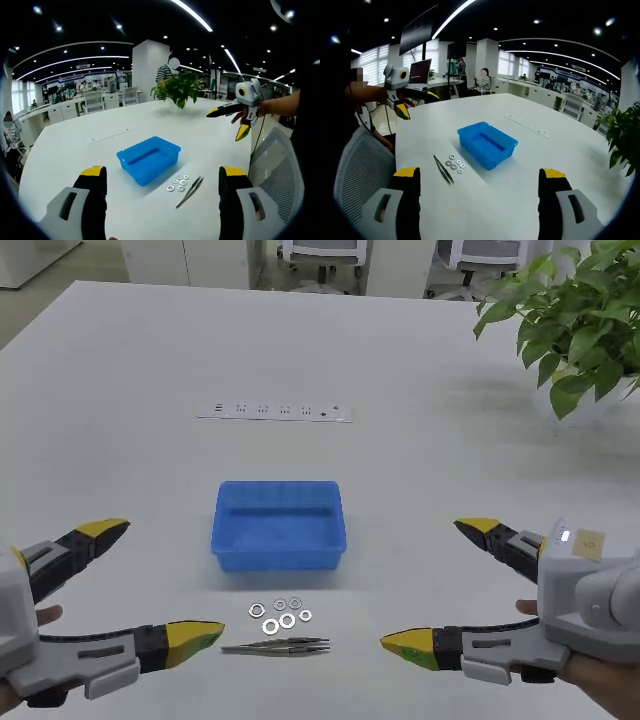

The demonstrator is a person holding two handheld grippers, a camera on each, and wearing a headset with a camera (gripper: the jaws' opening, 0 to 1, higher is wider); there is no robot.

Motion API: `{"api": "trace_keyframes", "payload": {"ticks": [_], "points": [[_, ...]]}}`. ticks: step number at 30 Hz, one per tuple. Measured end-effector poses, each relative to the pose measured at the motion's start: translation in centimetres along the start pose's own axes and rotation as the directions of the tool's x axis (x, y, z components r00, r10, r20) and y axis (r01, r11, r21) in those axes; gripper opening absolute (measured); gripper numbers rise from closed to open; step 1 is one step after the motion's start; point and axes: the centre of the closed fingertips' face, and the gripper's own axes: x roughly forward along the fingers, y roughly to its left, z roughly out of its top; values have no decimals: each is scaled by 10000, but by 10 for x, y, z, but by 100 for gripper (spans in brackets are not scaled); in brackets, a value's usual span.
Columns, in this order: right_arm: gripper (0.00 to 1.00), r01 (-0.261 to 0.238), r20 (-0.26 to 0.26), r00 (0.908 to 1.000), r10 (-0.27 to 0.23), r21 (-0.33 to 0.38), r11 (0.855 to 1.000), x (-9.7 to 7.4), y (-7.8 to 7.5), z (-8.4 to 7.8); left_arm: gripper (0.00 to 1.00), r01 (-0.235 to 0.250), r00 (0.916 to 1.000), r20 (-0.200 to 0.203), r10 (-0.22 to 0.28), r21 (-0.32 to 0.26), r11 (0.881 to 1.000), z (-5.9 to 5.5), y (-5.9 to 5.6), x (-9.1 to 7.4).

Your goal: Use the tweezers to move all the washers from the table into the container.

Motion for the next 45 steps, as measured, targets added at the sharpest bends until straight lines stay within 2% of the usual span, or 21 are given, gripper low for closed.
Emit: {"api": "trace_keyframes", "payload": {"ticks": [45], "points": [[100,4,11,10000,-4,-58,10000,-1,0,1,99,160,9999,-10,-160,93,9998,0,-3,1]]}}
